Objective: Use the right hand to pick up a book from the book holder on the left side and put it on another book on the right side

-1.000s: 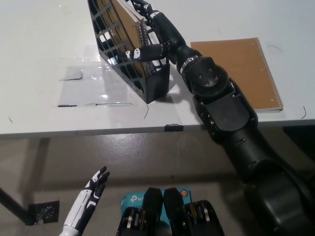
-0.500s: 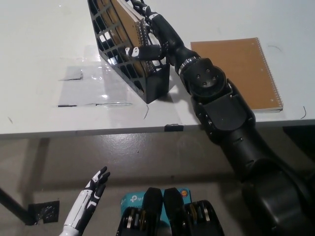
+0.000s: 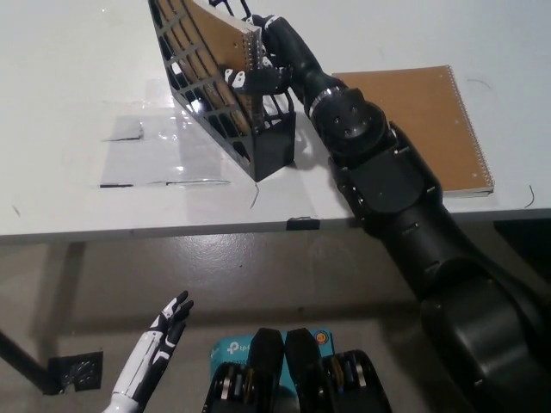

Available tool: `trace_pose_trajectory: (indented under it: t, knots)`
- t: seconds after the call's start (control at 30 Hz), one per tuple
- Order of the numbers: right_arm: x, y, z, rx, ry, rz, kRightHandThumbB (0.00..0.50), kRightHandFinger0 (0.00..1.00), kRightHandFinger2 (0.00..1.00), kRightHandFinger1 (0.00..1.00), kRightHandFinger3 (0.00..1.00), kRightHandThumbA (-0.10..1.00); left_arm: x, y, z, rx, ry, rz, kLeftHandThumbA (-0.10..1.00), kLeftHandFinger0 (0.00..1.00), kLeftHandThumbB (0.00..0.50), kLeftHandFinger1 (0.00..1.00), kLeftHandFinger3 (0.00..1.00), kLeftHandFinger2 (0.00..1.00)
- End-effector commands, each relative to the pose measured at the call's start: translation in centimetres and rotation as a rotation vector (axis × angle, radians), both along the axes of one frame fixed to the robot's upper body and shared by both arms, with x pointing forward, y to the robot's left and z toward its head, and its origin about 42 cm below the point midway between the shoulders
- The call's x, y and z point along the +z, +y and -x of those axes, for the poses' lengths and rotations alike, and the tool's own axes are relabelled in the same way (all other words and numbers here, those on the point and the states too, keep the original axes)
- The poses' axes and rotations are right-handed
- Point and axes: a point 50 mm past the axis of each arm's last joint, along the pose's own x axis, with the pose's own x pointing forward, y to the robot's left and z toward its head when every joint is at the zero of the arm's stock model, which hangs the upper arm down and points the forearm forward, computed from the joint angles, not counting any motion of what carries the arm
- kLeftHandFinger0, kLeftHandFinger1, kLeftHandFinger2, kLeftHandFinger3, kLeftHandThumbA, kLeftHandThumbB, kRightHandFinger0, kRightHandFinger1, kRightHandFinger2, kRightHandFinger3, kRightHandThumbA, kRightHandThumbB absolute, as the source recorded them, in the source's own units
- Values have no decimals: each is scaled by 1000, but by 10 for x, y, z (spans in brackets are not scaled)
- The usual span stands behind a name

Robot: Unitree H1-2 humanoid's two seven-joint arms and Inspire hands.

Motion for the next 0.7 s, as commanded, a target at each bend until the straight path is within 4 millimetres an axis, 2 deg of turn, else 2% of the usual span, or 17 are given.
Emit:
trace_pose_trajectory:
  t: [0.0,0.03,0.07,0.1,0.13,0.23,0.27,0.37,0.53,0.67]
  knots:
    - [39,21,0,19,-80,124,17,3,624,311,473,384,12,1,-9,-22,-56,-8,1000,1000,238,1000,1000,1000]
    - [39,21,-2,17,-68,148,109,85,768,481,658,226,14,1,-10,-23,-58,-7,1000,1000,236,1000,1000,1000]
    - [39,20,-2,24,-62,142,164,161,841,569,724,113,14,1,-10,-22,-58,-4,1000,1000,233,1000,1000,1000]
    - [39,18,-2,42,-52,128,198,189,871,581,787,-5,15,1,-11,-21,-58,-2,1000,1000,231,1000,1000,1000]
    - [39,17,-2,45,-35,94,219,144,851,534,822,-96,15,1,-12,-21,-58,-7,1000,1000,240,1000,1000,1000]
    - [38,14,-2,6,-39,-32,137,31,774,451,773,-100,16,0,-15,-23,-55,-7,1000,1000,252,1000,1000,1000]
    - [36,12,-2,13,-19,-65,115,33,762,473,760,-100,16,0,-15,-25,-51,-4,1000,1000,253,1000,1000,1000]
    - [33,9,-3,17,-2,-109,117,55,759,506,731,-100,17,0,-16,-30,-59,-12,1000,1000,256,1000,1000,1000]
    - [31,3,-6,36,51,-243,113,0,757,491,773,-100,18,0,-17,-38,-71,-18,1000,1000,249,1000,1000,1000]
    - [41,2,-9,-4,95,-385,148,0,765,424,790,-100,19,-1,-18,-36,-61,-10,1000,1000,252,1000,1000,1000]
